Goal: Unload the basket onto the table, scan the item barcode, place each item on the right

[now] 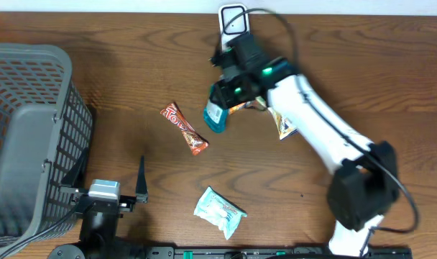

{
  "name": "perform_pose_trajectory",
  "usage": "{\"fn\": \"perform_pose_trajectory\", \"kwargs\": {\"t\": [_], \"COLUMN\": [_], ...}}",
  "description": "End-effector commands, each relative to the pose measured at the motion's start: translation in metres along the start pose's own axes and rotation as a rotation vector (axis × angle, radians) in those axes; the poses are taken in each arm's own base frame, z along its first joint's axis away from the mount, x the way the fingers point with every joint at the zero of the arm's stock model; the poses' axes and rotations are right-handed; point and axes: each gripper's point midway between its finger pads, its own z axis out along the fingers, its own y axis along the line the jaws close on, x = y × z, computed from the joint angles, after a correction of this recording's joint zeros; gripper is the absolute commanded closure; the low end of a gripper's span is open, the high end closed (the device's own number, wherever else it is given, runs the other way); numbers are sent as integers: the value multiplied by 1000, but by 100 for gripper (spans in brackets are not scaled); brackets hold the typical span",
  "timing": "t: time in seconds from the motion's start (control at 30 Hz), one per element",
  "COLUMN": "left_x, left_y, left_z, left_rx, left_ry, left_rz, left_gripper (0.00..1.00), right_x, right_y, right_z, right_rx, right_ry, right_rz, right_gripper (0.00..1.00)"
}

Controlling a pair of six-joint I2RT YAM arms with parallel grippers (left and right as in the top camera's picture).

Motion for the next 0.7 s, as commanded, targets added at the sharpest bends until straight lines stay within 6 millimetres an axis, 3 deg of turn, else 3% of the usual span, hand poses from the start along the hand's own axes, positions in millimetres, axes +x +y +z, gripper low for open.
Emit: {"fn": "perform_pose_trajectory", "kwargs": {"t": [0.0, 0.2, 0.33, 0.4, 0.5, 0.67], "left_x": [-3, -3, -3, -3, -3, -3], "left_y": [2, 2, 2, 2, 2, 2], "left_z": [-1, -1, -1, -1, -1, -1], "left_rx": [-10, -11, -11, -11, -11, -11], "left_ry": [-11, -10, -10, -10, -10, -10], "left_rz": [11, 11, 11, 11, 11, 11], "left_gripper": [0, 0, 0, 0, 0, 0], "right_x": [-10, 6, 12, 16, 27, 66], "right_y": [20, -22, -26, -19, 12, 64], "right_z": [-56, -64, -64, -64, -70, -107], "right_rx": [-184, -57, -16, -51, -248, -654], "right_ry": [-63, -5, 16, 30, 65, 68], "right_rz": [-28, 62, 65, 51, -50, -387], "right_gripper": [99, 99, 99, 99, 99, 99]}}
